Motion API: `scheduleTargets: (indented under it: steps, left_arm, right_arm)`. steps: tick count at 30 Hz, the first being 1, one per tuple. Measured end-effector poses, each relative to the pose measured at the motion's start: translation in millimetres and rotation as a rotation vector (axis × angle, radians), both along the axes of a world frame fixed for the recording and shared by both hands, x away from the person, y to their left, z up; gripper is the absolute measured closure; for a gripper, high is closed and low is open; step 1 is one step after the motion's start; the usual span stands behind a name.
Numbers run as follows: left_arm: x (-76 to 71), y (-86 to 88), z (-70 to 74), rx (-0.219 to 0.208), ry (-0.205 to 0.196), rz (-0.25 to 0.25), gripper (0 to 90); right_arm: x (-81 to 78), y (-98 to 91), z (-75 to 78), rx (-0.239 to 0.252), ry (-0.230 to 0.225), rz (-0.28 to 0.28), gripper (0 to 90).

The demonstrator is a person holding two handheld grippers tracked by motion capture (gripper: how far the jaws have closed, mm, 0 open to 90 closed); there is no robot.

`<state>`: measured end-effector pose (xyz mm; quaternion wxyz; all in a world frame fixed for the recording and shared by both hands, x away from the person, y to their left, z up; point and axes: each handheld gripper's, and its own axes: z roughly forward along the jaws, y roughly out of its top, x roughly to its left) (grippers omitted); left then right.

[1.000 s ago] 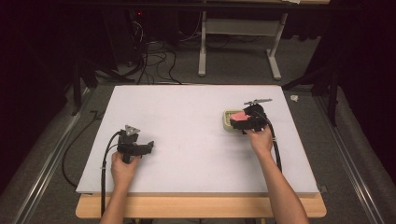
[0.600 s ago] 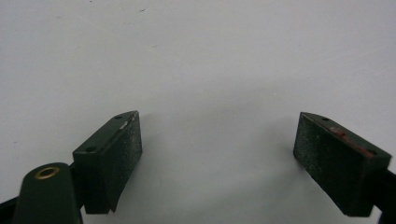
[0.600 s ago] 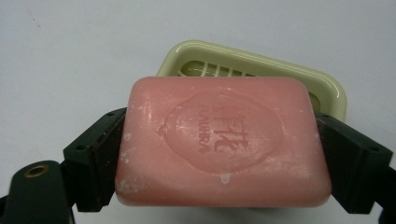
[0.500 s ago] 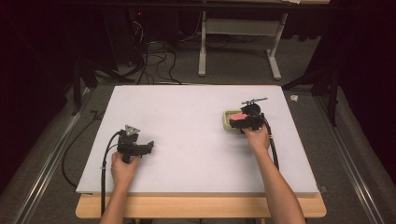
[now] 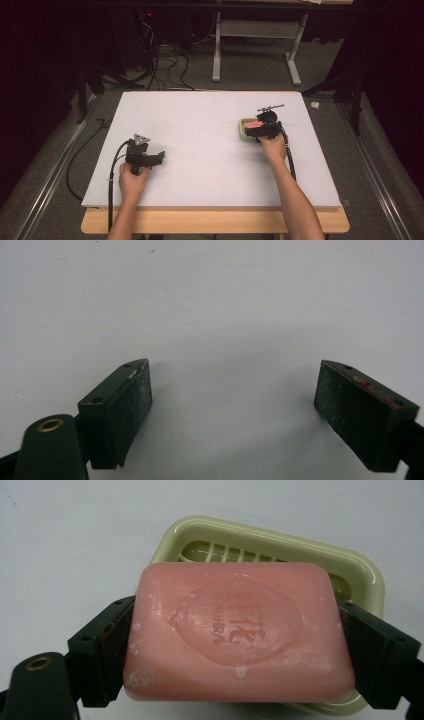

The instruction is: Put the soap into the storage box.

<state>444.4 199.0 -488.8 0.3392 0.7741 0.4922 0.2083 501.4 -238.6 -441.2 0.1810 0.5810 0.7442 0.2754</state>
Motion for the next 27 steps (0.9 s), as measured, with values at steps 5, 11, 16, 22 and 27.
scheduleTargets:
  steps: [5, 11, 16, 22, 27]
  left_arm:
    - [0.0, 0.0, 0.0, 0.0, 0.0, 0.0, 15.8]
    - [-0.1, 0.0, 0.0, 0.0, -0.001, 0.0, 15.8]
    - [-0.1, -0.1, 0.0, 0.001, -0.001, 0.0, 15.8]
    - [-0.1, -0.1, 0.0, 0.0, -0.001, 0.001, 15.8]
    - [0.0, -0.1, -0.1, 0.0, -0.001, 0.001, 15.8]
  right_arm:
    - [3.1, 0.2, -0.6, 0.018, 0.015, -0.011, 13.4]
    - [4.4, -2.3, -1.5, 0.057, 0.012, -0.017, 13.1]
    - [3.5, -1.5, 1.3, 0.048, -0.003, -0.018, 12.6]
    - [2.7, -2.7, 2.7, 0.054, -0.016, -0.017, 12.0]
    - [1.6, -2.4, 3.5, 0.053, -0.023, -0.017, 11.8]
